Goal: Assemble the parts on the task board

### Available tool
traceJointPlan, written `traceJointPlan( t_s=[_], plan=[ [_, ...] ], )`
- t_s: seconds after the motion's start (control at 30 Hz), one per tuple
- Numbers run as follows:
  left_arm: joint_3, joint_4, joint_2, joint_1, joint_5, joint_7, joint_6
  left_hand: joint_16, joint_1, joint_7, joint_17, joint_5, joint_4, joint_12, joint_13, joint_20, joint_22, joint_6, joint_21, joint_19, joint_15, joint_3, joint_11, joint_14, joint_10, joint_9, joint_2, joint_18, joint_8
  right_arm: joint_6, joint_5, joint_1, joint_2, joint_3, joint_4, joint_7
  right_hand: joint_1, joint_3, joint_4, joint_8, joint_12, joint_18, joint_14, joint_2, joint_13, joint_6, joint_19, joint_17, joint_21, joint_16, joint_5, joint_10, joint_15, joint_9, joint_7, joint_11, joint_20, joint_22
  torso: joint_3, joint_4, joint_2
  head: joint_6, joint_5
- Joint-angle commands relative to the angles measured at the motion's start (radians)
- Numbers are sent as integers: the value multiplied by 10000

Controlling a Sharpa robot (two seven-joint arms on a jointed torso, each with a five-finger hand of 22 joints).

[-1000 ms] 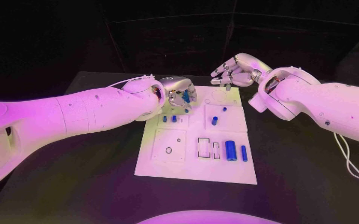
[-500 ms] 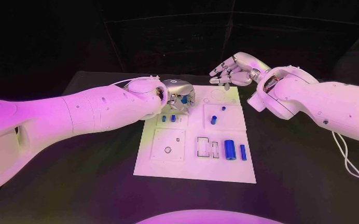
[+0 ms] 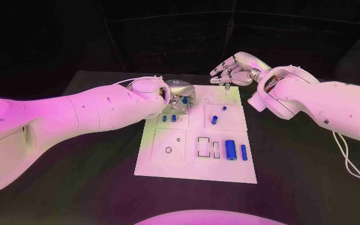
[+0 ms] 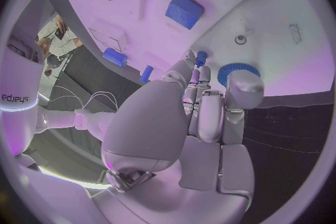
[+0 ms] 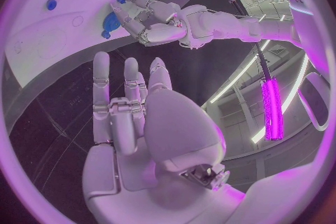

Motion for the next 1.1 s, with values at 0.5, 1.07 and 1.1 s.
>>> traceJointPlan(
  t_s=[0.5,1.07,1.1],
  plan=[
    [8,-75,9,4,-144,-243,276,124,-420,11,-129,18,-85,-465,-95,-1,292,318,234,104,-48,1185,2,258,392,-249,-307,-169,-247,-70,-18,19,0,6,14,67,93,-16,10,2,4,23,1075,61,-4,-55,55,2632,-35,25,60,-81,74,2,-13,5,22,5,5,7,-4,-22,-33],
    [8,-147,-23,3,-143,-495,485,111,-841,119,-330,6,-118,-856,-104,70,389,140,257,85,50,1790,132,213,115,-451,-769,-182,-511,-58,-18,19,-8,6,20,63,98,-17,11,4,6,23,1075,65,-3,-53,54,2632,-37,25,64,-79,74,3,-13,6,23,5,4,9,-6,-40,-46],
    [8,-149,-22,3,-143,-504,498,111,-848,122,-338,5,-122,-868,-104,75,391,126,257,84,53,1808,137,212,100,-459,-779,-183,-524,-58,-18,19,-8,6,20,63,98,-17,11,4,6,23,1075,65,-3,-53,54,2632,-37,25,64,-79,74,3,-13,6,23,5,5,9,-5,-43,-46]
  ],
)
